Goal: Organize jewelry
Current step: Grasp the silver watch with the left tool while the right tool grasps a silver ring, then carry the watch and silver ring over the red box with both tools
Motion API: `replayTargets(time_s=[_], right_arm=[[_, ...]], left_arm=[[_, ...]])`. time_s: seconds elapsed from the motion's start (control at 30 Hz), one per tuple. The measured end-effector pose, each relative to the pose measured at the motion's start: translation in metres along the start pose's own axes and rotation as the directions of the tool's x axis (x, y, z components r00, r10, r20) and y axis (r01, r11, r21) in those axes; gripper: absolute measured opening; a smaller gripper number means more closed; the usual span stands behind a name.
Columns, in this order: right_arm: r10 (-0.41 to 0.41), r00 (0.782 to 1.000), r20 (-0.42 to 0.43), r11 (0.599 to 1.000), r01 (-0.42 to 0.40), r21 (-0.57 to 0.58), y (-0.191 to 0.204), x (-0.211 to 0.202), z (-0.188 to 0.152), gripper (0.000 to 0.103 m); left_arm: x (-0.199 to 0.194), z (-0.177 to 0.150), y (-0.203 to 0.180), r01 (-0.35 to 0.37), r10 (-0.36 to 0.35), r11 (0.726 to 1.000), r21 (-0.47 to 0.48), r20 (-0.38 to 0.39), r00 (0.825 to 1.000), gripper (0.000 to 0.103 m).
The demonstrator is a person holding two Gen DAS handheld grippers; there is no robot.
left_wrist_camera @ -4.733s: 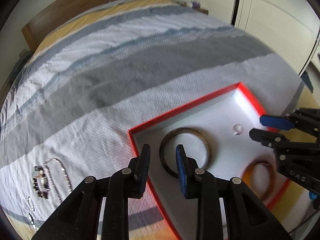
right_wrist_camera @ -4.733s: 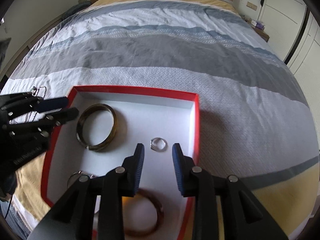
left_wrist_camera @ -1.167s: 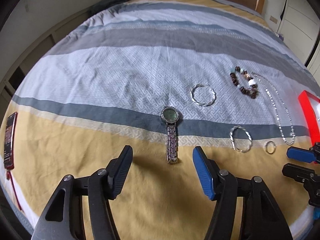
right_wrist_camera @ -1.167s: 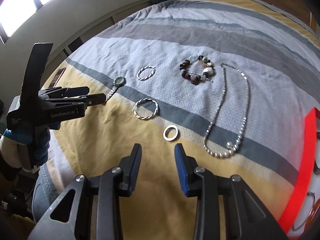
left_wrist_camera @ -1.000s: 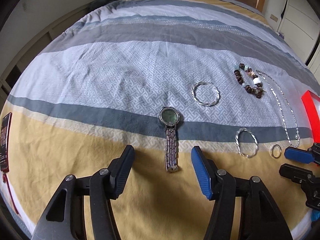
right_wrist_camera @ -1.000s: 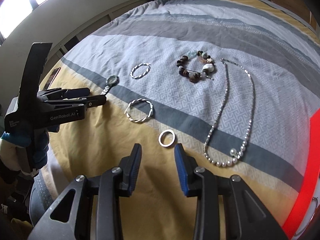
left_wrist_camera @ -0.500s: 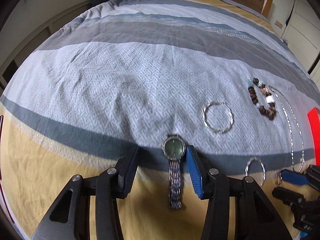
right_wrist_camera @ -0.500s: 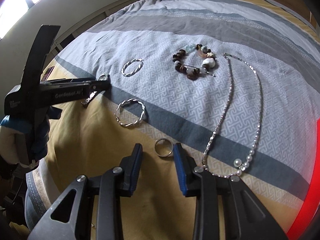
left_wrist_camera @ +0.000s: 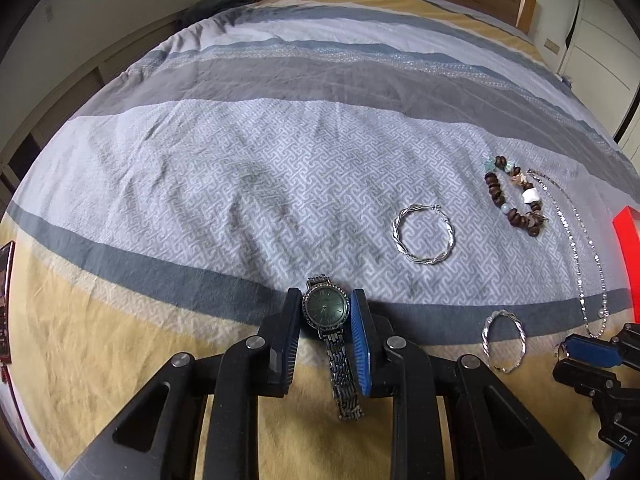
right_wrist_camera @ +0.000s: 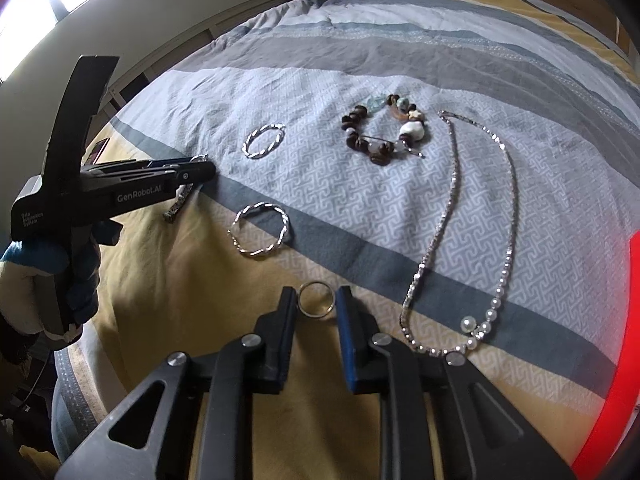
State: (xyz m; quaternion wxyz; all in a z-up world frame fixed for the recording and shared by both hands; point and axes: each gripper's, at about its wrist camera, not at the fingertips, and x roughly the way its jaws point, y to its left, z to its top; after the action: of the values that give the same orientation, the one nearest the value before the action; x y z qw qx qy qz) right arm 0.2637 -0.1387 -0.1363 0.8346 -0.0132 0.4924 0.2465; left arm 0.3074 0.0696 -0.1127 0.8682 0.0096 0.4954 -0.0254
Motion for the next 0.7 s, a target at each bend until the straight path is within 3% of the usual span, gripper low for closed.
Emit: replayTargets(time_s=[0.7], right_arm=[[-0.034,0.990,0.134,0.999,0.035,-0.004,0.035,-0.106,-0.019,0.019]], left_arm=[[-0.113,-0.028,-0.006,0.022,-0.021,1.000,-0.008,0.117,0.993,0.024]])
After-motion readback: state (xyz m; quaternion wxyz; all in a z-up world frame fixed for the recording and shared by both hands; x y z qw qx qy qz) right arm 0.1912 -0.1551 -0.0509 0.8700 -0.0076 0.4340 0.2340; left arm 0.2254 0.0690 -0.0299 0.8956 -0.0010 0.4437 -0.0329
